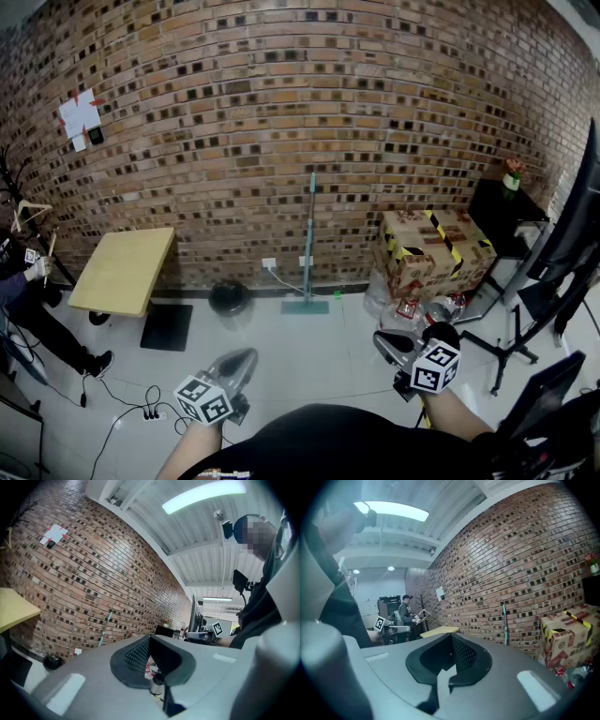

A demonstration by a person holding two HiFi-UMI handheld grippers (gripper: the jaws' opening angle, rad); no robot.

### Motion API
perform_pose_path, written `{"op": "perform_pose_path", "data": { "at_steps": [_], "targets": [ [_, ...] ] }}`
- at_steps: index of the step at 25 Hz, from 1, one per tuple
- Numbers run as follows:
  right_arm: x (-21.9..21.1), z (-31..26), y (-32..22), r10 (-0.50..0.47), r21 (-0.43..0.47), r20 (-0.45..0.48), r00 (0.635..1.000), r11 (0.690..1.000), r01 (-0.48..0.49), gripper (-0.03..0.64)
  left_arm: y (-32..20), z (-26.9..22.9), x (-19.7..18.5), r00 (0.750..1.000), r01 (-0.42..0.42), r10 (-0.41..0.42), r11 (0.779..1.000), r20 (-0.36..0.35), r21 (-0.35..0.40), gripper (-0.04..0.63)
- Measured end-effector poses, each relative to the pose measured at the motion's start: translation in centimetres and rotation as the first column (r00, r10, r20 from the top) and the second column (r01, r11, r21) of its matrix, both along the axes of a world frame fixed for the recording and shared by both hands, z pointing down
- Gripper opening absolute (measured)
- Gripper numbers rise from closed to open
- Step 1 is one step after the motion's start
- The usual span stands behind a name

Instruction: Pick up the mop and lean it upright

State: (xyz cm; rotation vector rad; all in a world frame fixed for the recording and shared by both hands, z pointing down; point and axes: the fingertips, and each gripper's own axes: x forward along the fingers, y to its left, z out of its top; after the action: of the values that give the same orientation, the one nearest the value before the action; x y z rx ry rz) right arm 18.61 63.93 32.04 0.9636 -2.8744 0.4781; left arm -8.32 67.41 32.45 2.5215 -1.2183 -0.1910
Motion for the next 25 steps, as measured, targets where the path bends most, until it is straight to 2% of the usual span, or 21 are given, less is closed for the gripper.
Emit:
{"op": "perform_pose_path", "data": {
  "at_steps": [15, 20, 25],
  "targets": [
    [9.3, 1.0, -1.3, -0.016, -0.031, 0.017, 1.0, 0.999, 0.017, 0.014, -0.6, 0.3, 10.1, 1.0, -0.006, 0.006, 0.999, 0.011, -0.048, 0.0],
    [9.5, 2.1, -3.1, -0.012, -0.056, 0.022, 1.0, 0.998, 0.014, 0.014, -2.3, 1.2, 10.2, 1.0, -0.004, 0.005, 0.997, 0.014, -0.071, 0.0],
    [6.9, 2.6, -6.2, -0.008, -0.056, 0.001, 1.0, 0.998, 0.008, 0.014, -6.1, 2.3, 8.4, 0.999, -0.034, 0.034, 0.997, -0.006, -0.065, 0.0]
  ]
}}
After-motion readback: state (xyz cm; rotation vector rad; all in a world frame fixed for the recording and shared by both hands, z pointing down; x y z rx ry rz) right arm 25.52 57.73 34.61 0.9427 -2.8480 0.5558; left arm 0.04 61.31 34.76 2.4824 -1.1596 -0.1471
